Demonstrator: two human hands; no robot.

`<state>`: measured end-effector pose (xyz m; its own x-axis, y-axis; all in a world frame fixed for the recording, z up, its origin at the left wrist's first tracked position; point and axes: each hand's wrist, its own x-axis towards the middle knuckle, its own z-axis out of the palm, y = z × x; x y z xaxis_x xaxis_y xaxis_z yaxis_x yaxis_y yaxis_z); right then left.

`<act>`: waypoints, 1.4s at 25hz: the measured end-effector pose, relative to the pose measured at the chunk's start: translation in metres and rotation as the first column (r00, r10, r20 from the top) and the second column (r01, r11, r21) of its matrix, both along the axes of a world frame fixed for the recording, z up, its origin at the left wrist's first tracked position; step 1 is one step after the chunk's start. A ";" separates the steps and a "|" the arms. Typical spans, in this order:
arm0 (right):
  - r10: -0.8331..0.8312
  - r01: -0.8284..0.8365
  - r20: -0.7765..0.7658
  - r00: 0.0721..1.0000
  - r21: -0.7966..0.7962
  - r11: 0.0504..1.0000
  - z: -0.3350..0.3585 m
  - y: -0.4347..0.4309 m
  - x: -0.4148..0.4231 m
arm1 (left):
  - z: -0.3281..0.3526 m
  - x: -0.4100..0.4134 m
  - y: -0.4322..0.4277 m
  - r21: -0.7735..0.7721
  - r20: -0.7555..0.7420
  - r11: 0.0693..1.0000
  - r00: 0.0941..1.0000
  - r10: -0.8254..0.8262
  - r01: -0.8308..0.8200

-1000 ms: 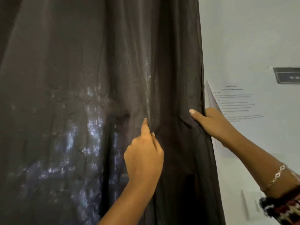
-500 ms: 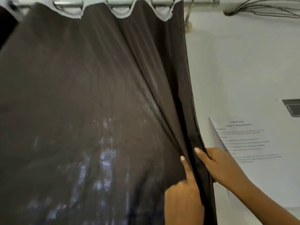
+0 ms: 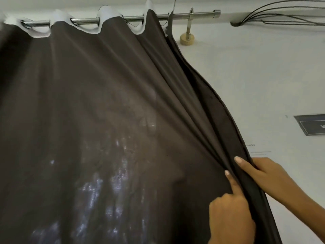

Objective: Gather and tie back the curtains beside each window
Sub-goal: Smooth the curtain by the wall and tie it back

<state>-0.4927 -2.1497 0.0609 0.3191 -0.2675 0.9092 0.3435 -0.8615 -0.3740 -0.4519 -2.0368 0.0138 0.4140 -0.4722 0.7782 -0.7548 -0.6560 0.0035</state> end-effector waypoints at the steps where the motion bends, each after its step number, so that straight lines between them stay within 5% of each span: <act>1: 0.029 -0.029 0.008 1.000 -0.012 1.000 0.004 0.004 -0.001 | -0.005 0.004 0.002 -0.038 0.015 0.999 0.999 0.031 -0.031; 10: 0.314 -0.314 0.112 0.943 -0.018 0.949 0.090 0.086 0.011 | 0.010 0.013 0.129 -0.584 0.346 0.802 0.855 0.387 -0.127; 16: 0.288 -0.284 0.140 0.947 -0.050 0.958 0.126 0.151 0.021 | 0.073 0.025 0.229 -0.730 0.224 0.623 0.763 0.606 -0.281; 23: -0.016 0.019 0.064 0.998 -0.060 0.998 0.133 0.178 0.038 | 0.090 0.040 0.304 -0.759 -0.022 0.463 0.728 0.685 -0.459; 28: -0.039 0.049 0.100 0.994 -0.103 0.993 0.127 0.179 0.050 | 0.103 0.056 0.318 -0.640 0.002 0.620 0.806 0.592 -0.454; 35: -0.092 0.106 0.114 0.989 -0.124 0.987 0.126 0.167 0.054 | 0.105 0.037 0.256 -0.500 0.218 0.850 0.926 0.308 -0.165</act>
